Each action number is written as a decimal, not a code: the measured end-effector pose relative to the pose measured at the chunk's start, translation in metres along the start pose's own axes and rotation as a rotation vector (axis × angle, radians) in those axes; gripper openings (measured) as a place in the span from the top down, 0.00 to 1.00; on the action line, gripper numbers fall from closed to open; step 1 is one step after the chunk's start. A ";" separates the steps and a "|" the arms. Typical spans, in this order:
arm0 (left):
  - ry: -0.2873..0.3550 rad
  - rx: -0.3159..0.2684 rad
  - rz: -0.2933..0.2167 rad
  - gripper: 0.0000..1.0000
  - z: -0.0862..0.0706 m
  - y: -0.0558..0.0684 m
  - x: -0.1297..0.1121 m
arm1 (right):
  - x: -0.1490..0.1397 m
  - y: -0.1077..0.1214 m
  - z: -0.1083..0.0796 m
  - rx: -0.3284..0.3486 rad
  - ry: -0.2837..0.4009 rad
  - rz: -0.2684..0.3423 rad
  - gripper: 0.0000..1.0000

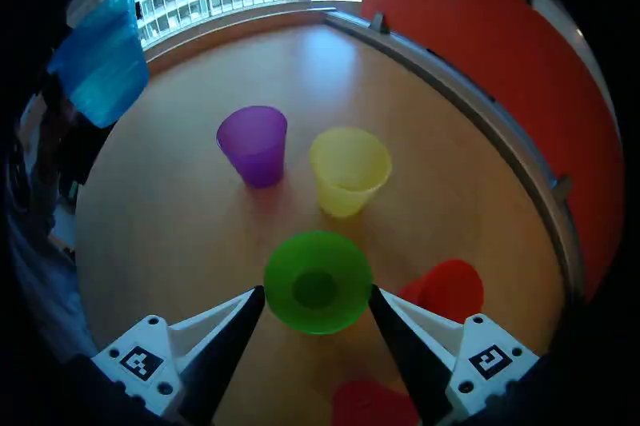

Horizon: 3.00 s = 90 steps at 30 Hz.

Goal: Pour water

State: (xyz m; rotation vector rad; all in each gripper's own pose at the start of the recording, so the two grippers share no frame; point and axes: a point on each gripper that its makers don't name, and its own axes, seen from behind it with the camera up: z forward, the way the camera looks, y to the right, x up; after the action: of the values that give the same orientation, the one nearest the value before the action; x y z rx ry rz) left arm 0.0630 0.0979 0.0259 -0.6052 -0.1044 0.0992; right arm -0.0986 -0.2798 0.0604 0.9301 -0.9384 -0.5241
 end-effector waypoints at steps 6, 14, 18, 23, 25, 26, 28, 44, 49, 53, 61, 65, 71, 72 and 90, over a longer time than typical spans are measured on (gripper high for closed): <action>-0.004 0.001 0.001 0.14 -0.001 0.000 0.000 | 0.002 0.000 0.002 0.003 0.007 0.018 0.05; -0.008 0.001 0.007 0.14 0.000 0.002 0.000 | 0.003 -0.001 0.003 0.011 0.030 0.030 0.07; -0.008 0.004 0.006 0.14 0.000 0.000 0.000 | 0.004 -0.003 0.004 0.018 0.052 0.028 0.08; -0.011 0.008 0.006 0.14 0.000 -0.002 -0.001 | 0.011 -0.004 0.003 0.014 0.100 0.028 0.08; -0.012 0.009 0.006 0.14 0.000 -0.002 -0.001 | 0.014 -0.005 0.000 0.017 0.123 0.034 0.08; -0.012 0.010 0.006 0.14 0.000 -0.002 -0.001 | 0.015 -0.006 -0.001 0.018 0.134 0.037 0.08; -0.012 0.010 0.005 0.14 0.000 -0.002 -0.001 | 0.018 -0.007 -0.004 0.019 0.161 0.043 0.08; -0.018 0.020 0.009 0.14 0.003 0.002 0.001 | 0.038 -0.005 -0.057 -0.026 0.415 0.044 0.08; -0.018 0.018 0.014 0.14 0.004 0.006 0.004 | 0.045 -0.005 -0.074 -0.043 0.500 0.047 0.08; -0.017 0.016 0.018 0.14 0.003 0.009 0.007 | 0.050 -0.004 -0.087 -0.058 0.568 0.051 0.08; -0.012 0.017 0.019 0.14 0.004 0.014 0.010 | 0.057 -0.005 -0.109 -0.078 0.667 0.053 0.08; -0.009 0.016 0.020 0.14 0.005 0.016 0.012 | 0.058 -0.005 -0.117 -0.092 0.700 0.040 0.08; -0.001 0.013 0.020 0.14 0.005 0.021 0.016 | 0.063 -0.006 -0.132 -0.111 0.764 0.031 0.08; 0.000 0.012 0.020 0.14 0.005 0.021 0.017 | 0.064 -0.007 -0.134 -0.110 0.775 0.031 0.08; 0.019 -0.001 0.005 0.14 0.007 0.032 0.028 | 0.074 -0.011 -0.171 -0.118 0.913 0.032 0.08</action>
State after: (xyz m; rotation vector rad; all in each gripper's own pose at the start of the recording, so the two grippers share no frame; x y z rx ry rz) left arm 0.0876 0.1317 0.0151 -0.6074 -0.0845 0.0981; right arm 0.0865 -0.2646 0.0387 0.9089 -0.0928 -0.0836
